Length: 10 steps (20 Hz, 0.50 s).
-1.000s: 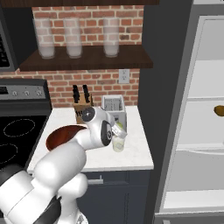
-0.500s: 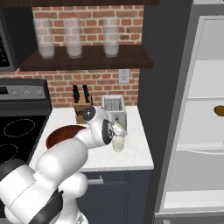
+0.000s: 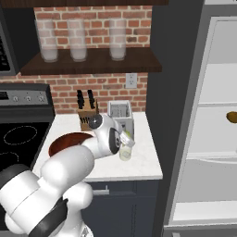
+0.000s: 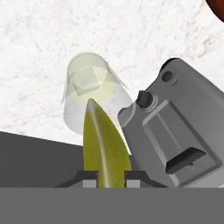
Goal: Grab a lemon wedge from the fridge and one ice cube from the ice bowl, and put them in the glass of lemonade.
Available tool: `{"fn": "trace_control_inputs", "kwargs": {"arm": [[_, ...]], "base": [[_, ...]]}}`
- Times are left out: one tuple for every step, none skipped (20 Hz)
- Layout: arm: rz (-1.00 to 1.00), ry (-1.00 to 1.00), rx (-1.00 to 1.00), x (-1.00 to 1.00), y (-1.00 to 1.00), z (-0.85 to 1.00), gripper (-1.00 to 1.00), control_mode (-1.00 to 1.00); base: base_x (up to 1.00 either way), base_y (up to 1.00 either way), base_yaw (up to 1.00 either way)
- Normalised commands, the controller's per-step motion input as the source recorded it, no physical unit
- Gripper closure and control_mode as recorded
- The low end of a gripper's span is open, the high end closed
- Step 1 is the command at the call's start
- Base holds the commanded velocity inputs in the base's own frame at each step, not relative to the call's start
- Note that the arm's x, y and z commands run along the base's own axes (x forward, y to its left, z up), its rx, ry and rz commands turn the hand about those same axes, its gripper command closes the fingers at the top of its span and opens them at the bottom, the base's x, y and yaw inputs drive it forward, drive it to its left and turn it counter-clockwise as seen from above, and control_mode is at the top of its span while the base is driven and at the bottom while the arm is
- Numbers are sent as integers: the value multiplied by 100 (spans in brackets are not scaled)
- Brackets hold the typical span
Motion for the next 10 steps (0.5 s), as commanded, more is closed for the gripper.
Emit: {"fn": "trace_control_inputs", "kwargs": {"arm": [[0,0,0,4,0,-26,100,-100],[0,0,0,2,0,-26,100,-100],[0,0,0,1,0,-24,100,-100],[0,0,0,1,0,-20,100,-100],[0,0,0,4,0,-17,100,-100],[0,0,0,4,0,-14,100,-100],[0,0,0,6,0,-11,100,-100],[0,0,0,6,0,-8,100,-100],[0,0,0,6,0,-7,100,-100],[0,0,0,4,0,-7,100,-100]], "base": [[0,0,0],[0,0,0],[0,0,0],[0,0,0],[0,0,0],[0,0,0],[0,0,0],[0,0,0],[0,0,0],[0,0,0]]}}
